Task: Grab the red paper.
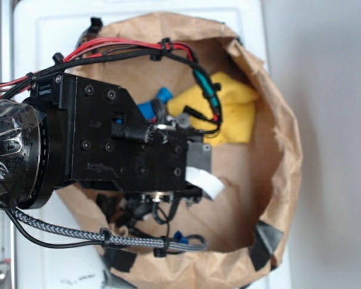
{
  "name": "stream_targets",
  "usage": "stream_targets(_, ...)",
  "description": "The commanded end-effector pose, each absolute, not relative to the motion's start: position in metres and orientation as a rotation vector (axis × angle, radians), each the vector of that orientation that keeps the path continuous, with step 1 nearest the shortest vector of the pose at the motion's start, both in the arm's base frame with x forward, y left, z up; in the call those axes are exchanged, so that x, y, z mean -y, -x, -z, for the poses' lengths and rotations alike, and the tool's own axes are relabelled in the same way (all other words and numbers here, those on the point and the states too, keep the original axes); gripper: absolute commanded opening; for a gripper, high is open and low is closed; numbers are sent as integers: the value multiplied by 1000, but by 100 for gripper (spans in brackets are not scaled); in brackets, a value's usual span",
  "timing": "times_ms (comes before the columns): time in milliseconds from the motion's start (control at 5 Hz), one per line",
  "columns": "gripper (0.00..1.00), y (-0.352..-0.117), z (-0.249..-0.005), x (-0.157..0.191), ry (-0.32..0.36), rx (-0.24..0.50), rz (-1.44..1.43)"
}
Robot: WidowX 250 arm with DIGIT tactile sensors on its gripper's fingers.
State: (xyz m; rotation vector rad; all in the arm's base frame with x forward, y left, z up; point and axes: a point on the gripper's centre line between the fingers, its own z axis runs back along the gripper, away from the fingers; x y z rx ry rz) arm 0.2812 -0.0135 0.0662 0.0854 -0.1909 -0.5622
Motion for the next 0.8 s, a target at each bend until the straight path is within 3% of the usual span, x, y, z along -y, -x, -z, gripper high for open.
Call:
stream_targets(0,100,-285,-64,30,-179,227,565)
stream_targets(200,100,-288,-61,31,-183,220,553)
stream_targets(400,0,-291,-67,27,-165,246,517)
stream_targets(600,0,-293,-70,24,-164,262,513)
